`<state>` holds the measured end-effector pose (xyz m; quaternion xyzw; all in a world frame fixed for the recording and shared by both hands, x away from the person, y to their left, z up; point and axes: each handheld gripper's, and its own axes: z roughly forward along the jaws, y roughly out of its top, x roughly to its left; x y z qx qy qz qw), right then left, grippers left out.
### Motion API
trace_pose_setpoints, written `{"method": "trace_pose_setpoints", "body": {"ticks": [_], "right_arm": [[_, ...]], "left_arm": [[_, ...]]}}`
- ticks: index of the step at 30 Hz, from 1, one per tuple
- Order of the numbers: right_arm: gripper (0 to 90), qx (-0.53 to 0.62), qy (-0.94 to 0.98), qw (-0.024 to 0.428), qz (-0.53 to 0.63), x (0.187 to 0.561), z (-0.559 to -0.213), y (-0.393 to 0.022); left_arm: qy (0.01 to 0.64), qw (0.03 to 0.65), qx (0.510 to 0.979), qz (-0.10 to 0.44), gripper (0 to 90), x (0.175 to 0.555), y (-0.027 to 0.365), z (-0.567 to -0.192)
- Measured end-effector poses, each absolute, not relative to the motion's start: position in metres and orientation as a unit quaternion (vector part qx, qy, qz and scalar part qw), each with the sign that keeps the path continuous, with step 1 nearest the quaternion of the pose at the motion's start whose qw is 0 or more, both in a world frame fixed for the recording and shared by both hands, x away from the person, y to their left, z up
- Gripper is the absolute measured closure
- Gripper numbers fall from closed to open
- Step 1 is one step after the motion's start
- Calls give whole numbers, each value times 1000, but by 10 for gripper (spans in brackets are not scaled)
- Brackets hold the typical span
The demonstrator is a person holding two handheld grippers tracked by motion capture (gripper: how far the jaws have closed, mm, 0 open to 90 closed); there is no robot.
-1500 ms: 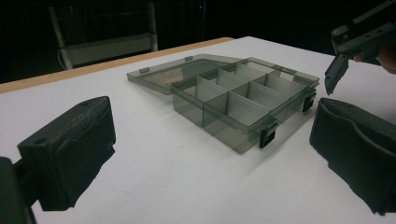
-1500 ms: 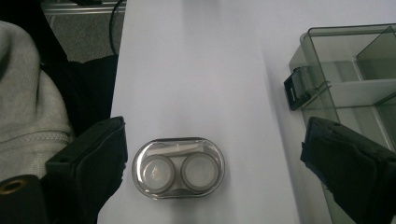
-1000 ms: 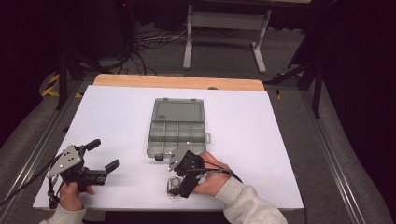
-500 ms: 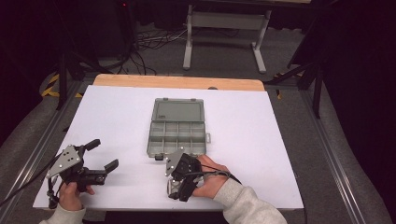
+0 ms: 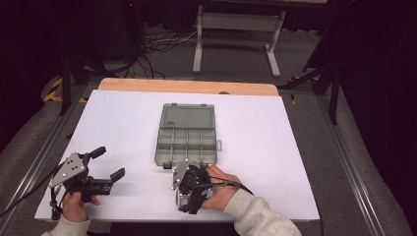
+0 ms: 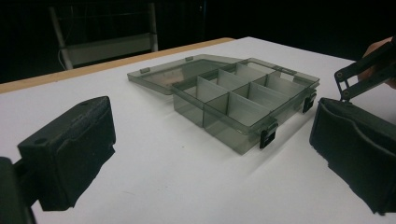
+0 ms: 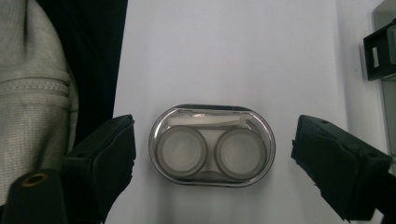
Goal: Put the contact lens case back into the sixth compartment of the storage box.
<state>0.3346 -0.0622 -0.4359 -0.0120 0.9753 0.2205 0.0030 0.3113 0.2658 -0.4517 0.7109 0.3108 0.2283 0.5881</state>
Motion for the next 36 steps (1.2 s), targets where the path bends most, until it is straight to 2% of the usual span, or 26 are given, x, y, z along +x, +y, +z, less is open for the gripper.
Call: {"method": "trace_pose_setpoints", "body": {"ticks": [6,12,30,36], "right_arm": [[170,-13,979,0,206,334,-440,-60],[261,-23,981,4,191,333,-443,-58],[265,-27,980,9,196,333,-440,-60],[265,-33,977,26,211,333,-430,-61]], "left_arm": [[311,588,711,228,11,311,266,-452],[311,588,711,229,11,311,266,-452],[311,588,711,229,11,311,266,-451],[310,588,711,230,11,311,266,-451]]}}
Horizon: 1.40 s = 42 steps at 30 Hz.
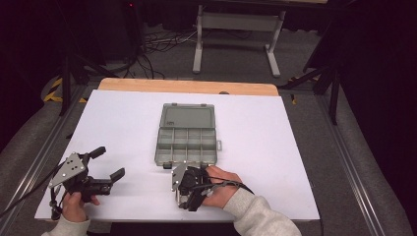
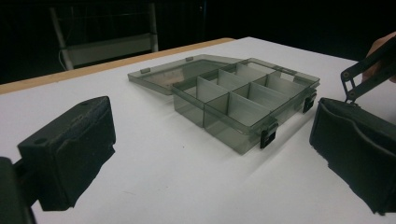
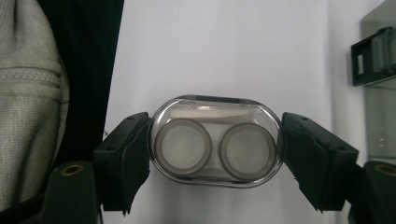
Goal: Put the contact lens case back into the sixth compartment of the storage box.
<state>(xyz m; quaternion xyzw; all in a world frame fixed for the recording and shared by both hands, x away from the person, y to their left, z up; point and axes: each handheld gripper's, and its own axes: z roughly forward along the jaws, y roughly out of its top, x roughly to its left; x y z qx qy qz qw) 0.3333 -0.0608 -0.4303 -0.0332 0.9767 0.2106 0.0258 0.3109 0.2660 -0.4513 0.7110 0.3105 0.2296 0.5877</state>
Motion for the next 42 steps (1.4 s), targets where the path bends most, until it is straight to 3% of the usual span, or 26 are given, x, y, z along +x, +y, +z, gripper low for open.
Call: {"method": "trace_pose_setpoints", "body": {"ticks": [22,42], "right_arm": [[265,-12,948,82,306,338,-398,-78],[265,6,928,102,357,346,-379,-88]], "left_arm": [[311,588,711,230,11,311,266,-451],[314,589,709,227,11,311,266,-451]]}}
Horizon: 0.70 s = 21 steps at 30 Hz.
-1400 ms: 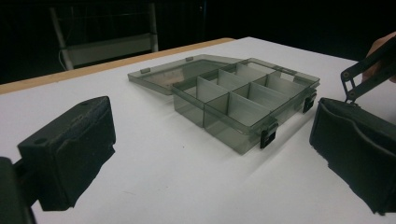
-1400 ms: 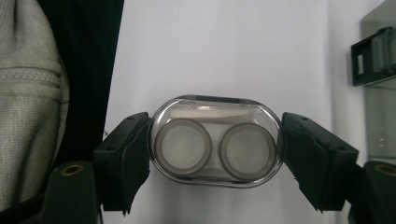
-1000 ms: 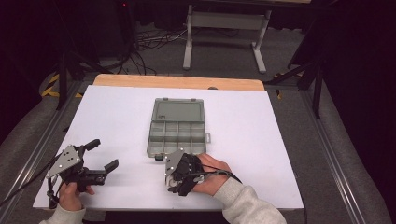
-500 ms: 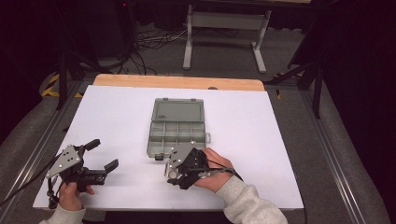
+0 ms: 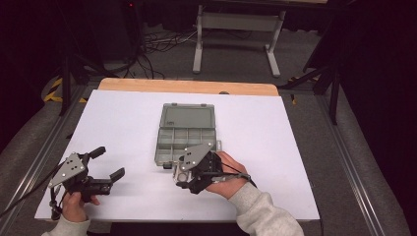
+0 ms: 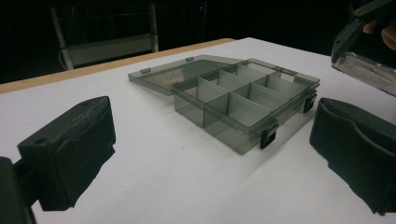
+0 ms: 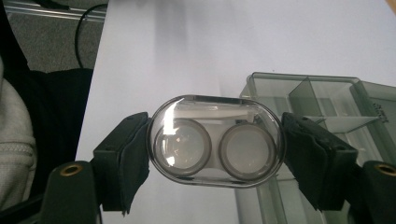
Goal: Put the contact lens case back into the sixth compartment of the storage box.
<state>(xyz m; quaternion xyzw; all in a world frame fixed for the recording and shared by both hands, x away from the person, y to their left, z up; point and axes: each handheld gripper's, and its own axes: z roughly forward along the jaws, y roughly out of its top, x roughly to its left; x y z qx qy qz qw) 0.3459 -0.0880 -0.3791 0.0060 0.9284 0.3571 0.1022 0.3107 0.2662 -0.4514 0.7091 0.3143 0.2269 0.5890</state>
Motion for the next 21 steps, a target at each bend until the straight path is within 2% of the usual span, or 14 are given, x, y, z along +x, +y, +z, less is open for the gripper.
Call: {"method": "trace_pose_setpoints", "body": {"ticks": [21], "right_arm": [[265,5,928,125,352,363,-364,-81]], "left_arm": [[314,589,709,227,11,311,267,-451]]}}
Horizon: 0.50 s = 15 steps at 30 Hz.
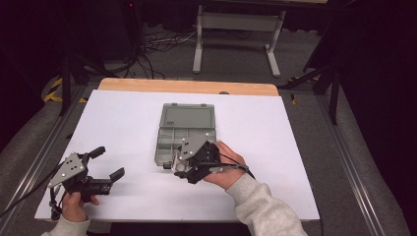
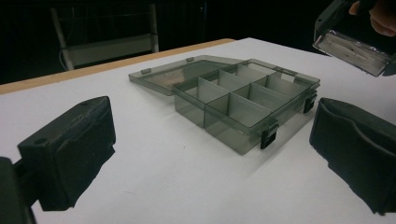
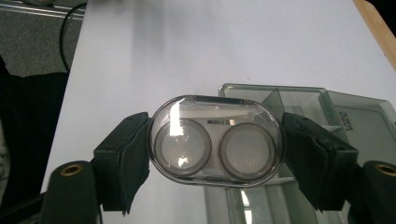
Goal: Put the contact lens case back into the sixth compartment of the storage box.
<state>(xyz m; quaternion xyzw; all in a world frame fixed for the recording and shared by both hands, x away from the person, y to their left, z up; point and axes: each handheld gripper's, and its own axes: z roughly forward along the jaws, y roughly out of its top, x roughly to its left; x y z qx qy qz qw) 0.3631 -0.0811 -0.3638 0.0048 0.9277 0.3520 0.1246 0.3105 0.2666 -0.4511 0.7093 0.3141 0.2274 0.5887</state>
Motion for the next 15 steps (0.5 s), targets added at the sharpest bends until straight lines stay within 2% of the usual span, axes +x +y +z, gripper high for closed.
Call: {"method": "trace_pose_setpoints", "body": {"ticks": [15], "right_arm": [[265,6,934,136,331,382,-359,-70]], "left_arm": [[313,589,709,228,11,311,268,-451]]}}
